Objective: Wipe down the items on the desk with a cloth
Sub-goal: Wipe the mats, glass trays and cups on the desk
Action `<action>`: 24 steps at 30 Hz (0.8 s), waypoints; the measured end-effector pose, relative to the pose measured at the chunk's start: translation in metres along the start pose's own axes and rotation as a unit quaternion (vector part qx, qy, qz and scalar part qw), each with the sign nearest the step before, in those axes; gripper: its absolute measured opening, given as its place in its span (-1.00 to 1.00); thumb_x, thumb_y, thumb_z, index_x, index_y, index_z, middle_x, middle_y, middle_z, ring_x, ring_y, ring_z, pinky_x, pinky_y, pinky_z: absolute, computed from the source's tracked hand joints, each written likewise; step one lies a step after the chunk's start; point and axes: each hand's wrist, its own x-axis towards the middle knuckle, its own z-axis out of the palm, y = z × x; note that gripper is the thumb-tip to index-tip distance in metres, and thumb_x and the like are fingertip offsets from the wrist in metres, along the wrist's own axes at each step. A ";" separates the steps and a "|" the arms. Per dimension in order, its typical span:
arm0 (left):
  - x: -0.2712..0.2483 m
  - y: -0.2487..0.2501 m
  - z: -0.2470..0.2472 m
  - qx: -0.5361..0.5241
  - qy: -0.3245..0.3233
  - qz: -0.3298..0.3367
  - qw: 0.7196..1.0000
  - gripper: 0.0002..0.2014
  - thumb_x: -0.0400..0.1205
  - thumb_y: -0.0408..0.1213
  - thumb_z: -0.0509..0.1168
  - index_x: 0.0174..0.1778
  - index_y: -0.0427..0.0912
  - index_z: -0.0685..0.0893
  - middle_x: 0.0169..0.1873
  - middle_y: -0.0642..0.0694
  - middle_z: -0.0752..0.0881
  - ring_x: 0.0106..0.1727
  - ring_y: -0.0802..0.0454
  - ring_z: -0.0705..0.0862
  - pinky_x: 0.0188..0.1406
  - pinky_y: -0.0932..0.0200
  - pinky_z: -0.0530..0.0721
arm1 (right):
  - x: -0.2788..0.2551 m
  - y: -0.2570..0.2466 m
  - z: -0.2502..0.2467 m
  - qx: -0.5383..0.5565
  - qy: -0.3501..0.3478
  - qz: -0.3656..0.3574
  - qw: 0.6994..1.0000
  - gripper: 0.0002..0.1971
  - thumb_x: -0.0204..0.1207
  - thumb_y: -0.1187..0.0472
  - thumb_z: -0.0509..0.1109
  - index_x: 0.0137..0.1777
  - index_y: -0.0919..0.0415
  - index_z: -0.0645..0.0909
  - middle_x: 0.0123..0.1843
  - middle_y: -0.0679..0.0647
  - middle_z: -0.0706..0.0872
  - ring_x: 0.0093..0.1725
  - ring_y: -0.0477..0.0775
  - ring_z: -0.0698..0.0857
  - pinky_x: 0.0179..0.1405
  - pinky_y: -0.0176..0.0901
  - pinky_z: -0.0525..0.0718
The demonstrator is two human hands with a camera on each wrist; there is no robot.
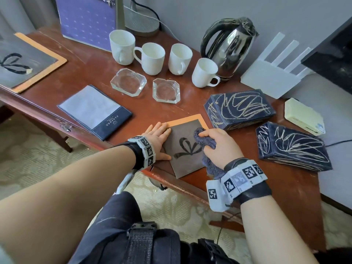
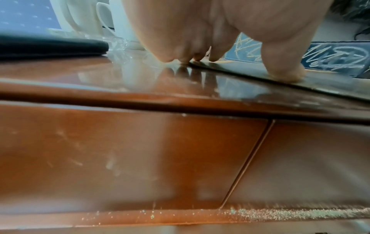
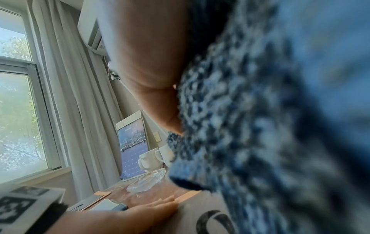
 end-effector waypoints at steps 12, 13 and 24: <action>-0.046 -0.057 -0.059 -0.085 0.084 -0.022 0.993 -0.19 0.62 0.05 0.25 0.65 -0.07 -0.08 0.65 -0.03 -0.13 0.66 -0.02 -0.13 0.64 0.02 -0.05 | 0.020 -0.091 0.006 0.030 0.026 -0.056 0.998 -0.61 0.51 0.32 0.26 0.30 -0.03 0.54 0.39 -0.03 0.47 0.30 0.04 0.53 0.20 -0.20 0.43; -0.050 -0.068 -0.067 -0.100 0.095 -0.024 0.990 -0.20 0.62 0.03 0.26 0.65 -0.08 -0.04 0.65 -0.02 -0.09 0.66 -0.03 -0.05 0.62 0.06 0.03 | 0.024 -0.101 0.006 0.030 0.032 -0.060 0.997 -0.61 0.51 0.31 0.27 0.29 -0.06 0.54 0.40 -0.05 0.47 0.29 0.04 0.54 0.22 -0.16 0.46; -0.031 -0.247 -0.169 -0.039 0.104 -0.043 0.993 -0.48 0.64 -0.17 0.21 0.55 -0.08 0.33 0.54 -0.07 0.34 0.52 -0.07 0.35 0.49 0.07 0.32 | 0.105 -0.193 0.033 0.083 0.057 0.027 0.995 -0.62 0.52 0.36 0.28 0.29 0.00 0.56 0.36 -0.04 0.48 0.30 -0.01 0.53 0.19 -0.34 0.37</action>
